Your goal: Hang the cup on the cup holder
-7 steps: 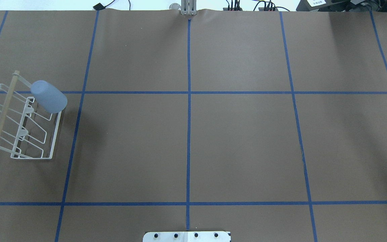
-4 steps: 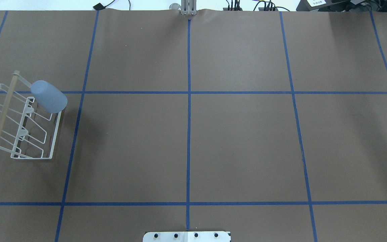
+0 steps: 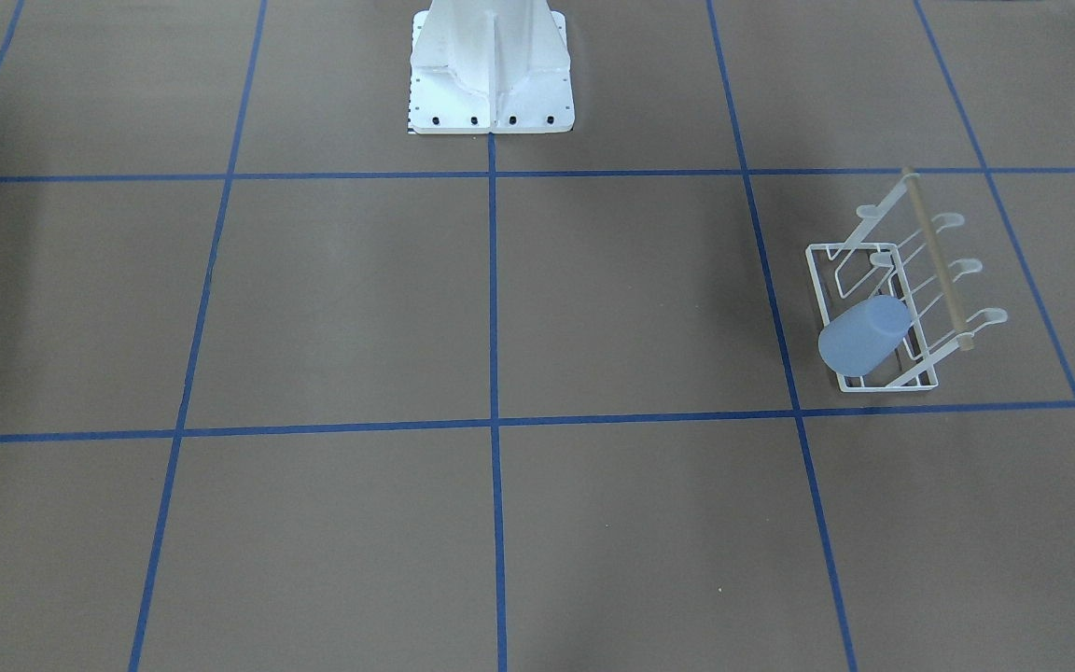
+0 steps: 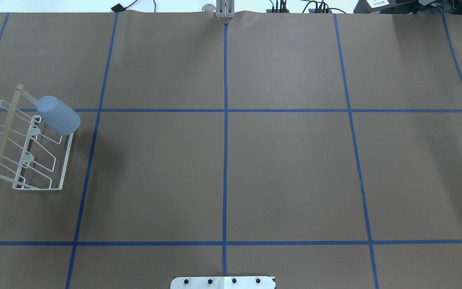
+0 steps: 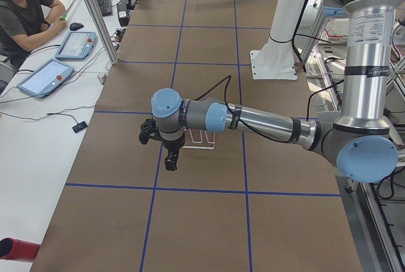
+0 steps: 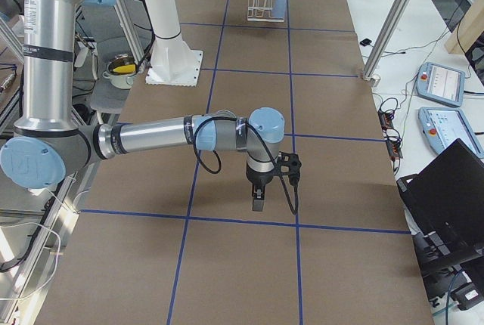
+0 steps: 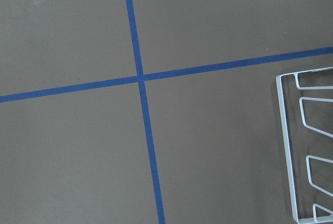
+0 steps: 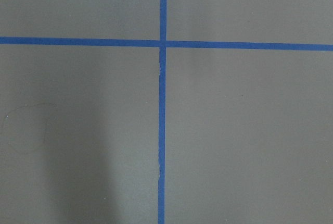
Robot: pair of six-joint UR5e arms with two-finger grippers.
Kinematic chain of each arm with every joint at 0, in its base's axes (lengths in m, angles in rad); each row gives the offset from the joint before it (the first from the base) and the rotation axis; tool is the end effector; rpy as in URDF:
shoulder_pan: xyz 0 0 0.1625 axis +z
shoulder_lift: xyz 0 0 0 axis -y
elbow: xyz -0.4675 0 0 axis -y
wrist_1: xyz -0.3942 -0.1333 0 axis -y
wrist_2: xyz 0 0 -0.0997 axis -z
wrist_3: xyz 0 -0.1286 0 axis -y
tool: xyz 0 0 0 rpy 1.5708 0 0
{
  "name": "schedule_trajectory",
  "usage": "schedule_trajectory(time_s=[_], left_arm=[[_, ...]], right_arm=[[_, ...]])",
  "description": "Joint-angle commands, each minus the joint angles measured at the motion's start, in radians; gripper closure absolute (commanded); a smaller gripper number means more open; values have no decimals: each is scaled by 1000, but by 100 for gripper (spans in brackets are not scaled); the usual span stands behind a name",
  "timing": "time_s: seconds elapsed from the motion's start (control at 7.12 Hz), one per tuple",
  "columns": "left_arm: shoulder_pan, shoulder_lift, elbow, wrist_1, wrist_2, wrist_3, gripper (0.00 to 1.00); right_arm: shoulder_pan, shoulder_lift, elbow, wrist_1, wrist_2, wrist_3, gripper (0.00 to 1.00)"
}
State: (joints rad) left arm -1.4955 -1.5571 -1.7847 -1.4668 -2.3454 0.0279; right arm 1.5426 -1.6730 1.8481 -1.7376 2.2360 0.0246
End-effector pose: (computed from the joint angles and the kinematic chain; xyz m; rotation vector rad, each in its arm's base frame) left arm -0.0065 -0.4899 0.6335 0.0730 0.7765 0.1352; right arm 0.0415 -0.4424 0.6592 -0.0096 -0.6652 -0.0062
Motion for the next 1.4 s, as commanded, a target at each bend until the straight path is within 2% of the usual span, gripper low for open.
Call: schedule_trajectory(time_s=[0.0, 1.26], left_arm=[[0, 2, 14, -1, 0, 1, 1], [1, -11, 18, -38, -2, -2, 1]], right_arm=[[2, 12, 7, 0, 8, -32, 0], [1, 10, -3, 0, 54, -101, 0]])
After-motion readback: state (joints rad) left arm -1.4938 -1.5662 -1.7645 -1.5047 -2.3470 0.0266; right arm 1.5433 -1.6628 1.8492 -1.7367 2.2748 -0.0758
